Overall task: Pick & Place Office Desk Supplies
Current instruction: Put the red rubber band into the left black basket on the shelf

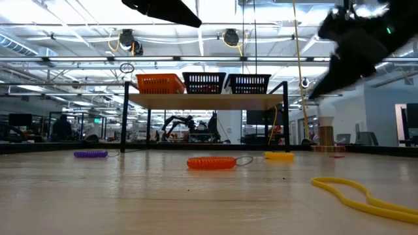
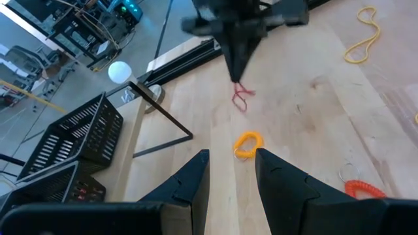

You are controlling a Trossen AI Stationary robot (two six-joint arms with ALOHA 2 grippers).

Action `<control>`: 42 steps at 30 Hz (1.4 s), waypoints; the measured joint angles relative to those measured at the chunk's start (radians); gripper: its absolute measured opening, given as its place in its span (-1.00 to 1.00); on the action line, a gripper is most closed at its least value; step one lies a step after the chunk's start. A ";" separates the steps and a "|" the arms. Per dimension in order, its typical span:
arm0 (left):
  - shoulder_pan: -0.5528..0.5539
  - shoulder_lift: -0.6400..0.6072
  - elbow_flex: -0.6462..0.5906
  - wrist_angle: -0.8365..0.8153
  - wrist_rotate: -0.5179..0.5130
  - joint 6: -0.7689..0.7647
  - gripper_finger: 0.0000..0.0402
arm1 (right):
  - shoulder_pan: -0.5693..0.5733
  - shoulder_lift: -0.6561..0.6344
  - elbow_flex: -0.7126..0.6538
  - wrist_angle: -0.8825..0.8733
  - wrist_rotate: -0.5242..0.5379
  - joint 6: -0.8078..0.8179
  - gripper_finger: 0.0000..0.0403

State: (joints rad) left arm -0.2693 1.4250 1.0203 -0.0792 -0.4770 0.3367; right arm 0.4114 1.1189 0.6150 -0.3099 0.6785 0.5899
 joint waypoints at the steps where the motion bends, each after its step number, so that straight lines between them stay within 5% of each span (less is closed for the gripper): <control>1: 0.002 0.000 0.000 0.000 -0.002 -0.002 -0.41 | 0.000 -0.002 0.025 0.000 0.019 -0.030 -1.00; 9: 0.023 0.000 0.000 -0.009 -0.006 -0.036 -0.41 | -0.041 -0.002 0.175 0.090 0.056 -0.329 -1.00; 20: 0.029 0.000 0.000 -0.029 0.004 -0.098 -0.41 | -0.184 -0.002 0.210 0.518 0.044 -0.782 -1.00; 33: 0.021 0.005 0.000 -0.083 0.162 -0.268 -0.41 | -0.545 -0.002 0.218 0.769 -0.484 -0.820 -1.00; 42: 0.004 0.014 0.000 -0.083 0.162 -0.294 -0.41 | -0.714 0.053 0.323 0.771 -0.697 -0.785 -1.00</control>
State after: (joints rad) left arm -0.2653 1.4394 1.0203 -0.1619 -0.3149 0.0425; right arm -0.3027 1.1719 0.9377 0.4608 -0.0187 -0.1948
